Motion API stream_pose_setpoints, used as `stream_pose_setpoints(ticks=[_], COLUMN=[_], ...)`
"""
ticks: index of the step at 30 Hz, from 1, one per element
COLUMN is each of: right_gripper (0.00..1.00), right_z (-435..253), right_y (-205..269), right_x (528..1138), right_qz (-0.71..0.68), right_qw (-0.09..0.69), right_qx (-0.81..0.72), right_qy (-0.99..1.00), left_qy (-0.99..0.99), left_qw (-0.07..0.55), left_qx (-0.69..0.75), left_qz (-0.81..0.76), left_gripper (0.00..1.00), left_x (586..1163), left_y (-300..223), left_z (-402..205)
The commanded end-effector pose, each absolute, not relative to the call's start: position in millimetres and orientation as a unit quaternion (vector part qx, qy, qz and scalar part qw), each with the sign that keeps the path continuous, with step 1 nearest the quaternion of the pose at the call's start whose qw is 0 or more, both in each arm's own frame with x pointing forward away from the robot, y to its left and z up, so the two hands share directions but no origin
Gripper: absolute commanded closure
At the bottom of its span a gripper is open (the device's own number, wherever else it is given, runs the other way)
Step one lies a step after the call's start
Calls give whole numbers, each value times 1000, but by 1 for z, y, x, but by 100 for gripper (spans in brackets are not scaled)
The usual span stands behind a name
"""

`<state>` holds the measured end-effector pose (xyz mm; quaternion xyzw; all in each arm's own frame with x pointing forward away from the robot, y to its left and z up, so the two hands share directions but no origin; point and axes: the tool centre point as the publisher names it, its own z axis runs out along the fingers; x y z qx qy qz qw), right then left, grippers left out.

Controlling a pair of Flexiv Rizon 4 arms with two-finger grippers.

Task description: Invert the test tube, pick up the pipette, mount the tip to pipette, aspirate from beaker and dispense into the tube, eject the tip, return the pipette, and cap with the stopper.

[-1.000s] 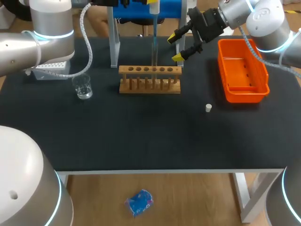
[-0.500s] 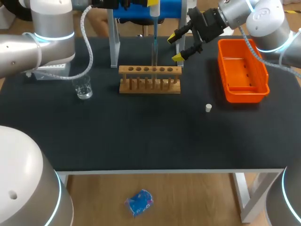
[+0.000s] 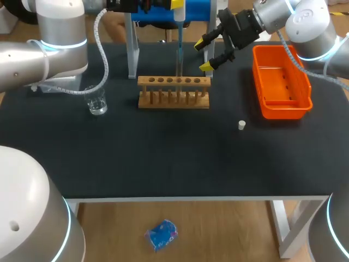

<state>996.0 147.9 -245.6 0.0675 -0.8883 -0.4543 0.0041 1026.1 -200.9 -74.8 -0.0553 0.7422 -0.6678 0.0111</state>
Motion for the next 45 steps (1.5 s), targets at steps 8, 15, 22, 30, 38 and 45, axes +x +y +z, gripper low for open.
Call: stream_pose_setpoints(ticks=[8, 15, 22, 30, 38, 45], right_gripper=[0, 0, 0, 0, 0, 0], right_z=[-245, -245, -245, -245, -245, -245], right_y=[147, 147, 147, 147, 147, 147], right_x=[996, 996, 996, 996, 996, 996], right_qz=[-454, -454, -454, -454, -454, -454], right_qw=[5, 5, 5, 5, 5, 5], right_qx=[68, 68, 68, 68, 68, 68], right_qy=[-889, -889, -889, -889, -889, -889], left_qy=[742, 742, 740, 739, 737, 735], left_qw=[7, 3, 4, 4, 4, 5], left_qx=[-58, -60, -65, -67, -69, -69], left_qz=[-668, -667, -670, -670, -672, -674], left_gripper=[100, 100, 100, 100, 100, 100], left_x=[1029, 1027, 1025, 1024, 1024, 1023], left_y=[-203, -204, -204, -203, -203, -203], left_z=[-77, -82, -85, -88, -90, -92])
